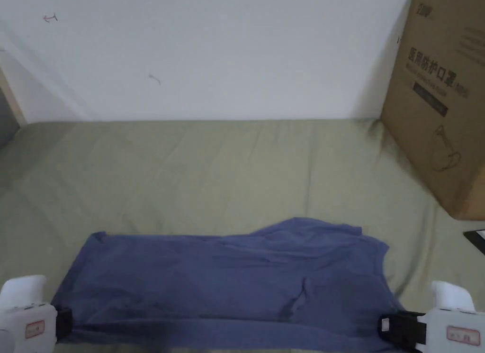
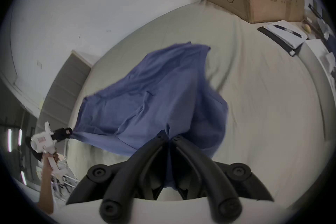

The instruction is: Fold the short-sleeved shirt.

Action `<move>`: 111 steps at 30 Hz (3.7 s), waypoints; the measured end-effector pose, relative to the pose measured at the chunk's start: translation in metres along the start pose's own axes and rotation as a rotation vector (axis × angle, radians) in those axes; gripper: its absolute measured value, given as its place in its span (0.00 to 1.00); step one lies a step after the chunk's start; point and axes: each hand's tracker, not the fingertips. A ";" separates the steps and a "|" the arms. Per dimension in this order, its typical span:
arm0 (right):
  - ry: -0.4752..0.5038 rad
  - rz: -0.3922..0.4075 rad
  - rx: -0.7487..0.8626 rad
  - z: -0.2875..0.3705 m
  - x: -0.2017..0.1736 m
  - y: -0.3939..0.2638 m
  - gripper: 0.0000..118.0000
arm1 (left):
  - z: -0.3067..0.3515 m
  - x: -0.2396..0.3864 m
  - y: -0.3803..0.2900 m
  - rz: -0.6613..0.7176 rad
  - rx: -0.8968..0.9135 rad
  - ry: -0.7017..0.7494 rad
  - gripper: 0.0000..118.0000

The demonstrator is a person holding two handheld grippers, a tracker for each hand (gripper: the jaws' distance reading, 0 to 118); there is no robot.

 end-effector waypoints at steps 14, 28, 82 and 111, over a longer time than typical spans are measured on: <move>-0.014 -0.047 -0.063 0.075 0.014 -0.168 0.00 | 0.097 -0.043 -0.134 -0.021 -0.044 0.019 0.01; -0.097 -0.034 0.015 0.101 0.006 -0.186 0.76 | 0.124 -0.048 -0.160 -0.032 -0.020 -0.003 0.95; -0.111 0.094 -0.098 0.066 -0.003 -0.208 0.01 | 0.118 -0.065 -0.185 0.076 -0.135 -0.036 0.00; -0.209 0.090 -0.026 -0.032 -0.006 -0.029 0.01 | -0.021 -0.016 -0.017 -0.057 -0.149 0.029 0.03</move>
